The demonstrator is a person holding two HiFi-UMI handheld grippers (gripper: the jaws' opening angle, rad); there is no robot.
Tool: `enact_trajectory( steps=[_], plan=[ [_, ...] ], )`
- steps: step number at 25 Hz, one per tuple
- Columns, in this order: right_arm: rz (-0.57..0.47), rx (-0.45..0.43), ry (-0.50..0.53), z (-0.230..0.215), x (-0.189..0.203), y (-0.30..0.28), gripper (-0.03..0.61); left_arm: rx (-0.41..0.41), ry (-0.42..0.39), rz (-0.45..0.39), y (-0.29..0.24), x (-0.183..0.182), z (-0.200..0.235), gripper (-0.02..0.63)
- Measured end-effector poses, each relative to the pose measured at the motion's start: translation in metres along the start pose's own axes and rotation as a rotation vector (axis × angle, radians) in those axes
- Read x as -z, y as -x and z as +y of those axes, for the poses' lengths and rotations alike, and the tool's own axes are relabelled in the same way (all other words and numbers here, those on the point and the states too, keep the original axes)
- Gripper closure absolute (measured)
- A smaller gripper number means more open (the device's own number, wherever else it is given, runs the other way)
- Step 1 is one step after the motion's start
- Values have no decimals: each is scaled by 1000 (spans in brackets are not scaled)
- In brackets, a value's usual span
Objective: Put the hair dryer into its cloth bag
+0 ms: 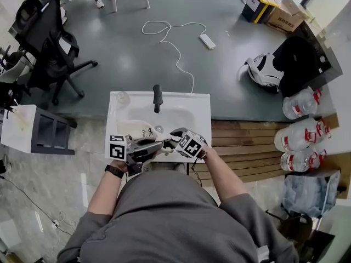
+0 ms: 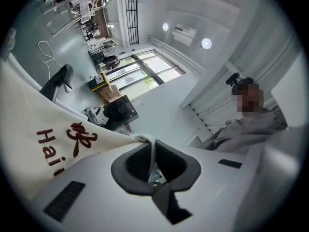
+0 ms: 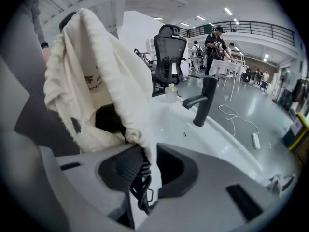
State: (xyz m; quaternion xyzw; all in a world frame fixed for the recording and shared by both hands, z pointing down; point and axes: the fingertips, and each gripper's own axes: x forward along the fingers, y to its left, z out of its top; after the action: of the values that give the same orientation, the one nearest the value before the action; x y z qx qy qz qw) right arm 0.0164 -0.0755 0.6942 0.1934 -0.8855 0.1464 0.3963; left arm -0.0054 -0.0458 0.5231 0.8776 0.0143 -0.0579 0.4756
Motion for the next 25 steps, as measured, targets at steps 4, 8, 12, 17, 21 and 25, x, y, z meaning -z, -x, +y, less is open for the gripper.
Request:
enact_trajectory(
  steps=[4,8,12,17,21,25],
  plan=[
    [-35,-10,-5,1,-8,1,558,24,-5,-23,10,-2,-6,597],
    [20,-57,25,-2,-11,14,561,-8,4,-75,33,-7,0,597],
    [67,-91,-3,-15,-9,29,563,-78,34,-135,55,-7,20,597],
    [19,-198,-159,-24,-23,52,563,-178,64,-144,70,6,50,597],
    [-105,-290,-327,-26,-44,65,563,-189,71,-112,75,15,56,597],
    [-287,-382,-551,-35,-70,81,563,-162,35,-9,71,24,49,597]
  ],
)
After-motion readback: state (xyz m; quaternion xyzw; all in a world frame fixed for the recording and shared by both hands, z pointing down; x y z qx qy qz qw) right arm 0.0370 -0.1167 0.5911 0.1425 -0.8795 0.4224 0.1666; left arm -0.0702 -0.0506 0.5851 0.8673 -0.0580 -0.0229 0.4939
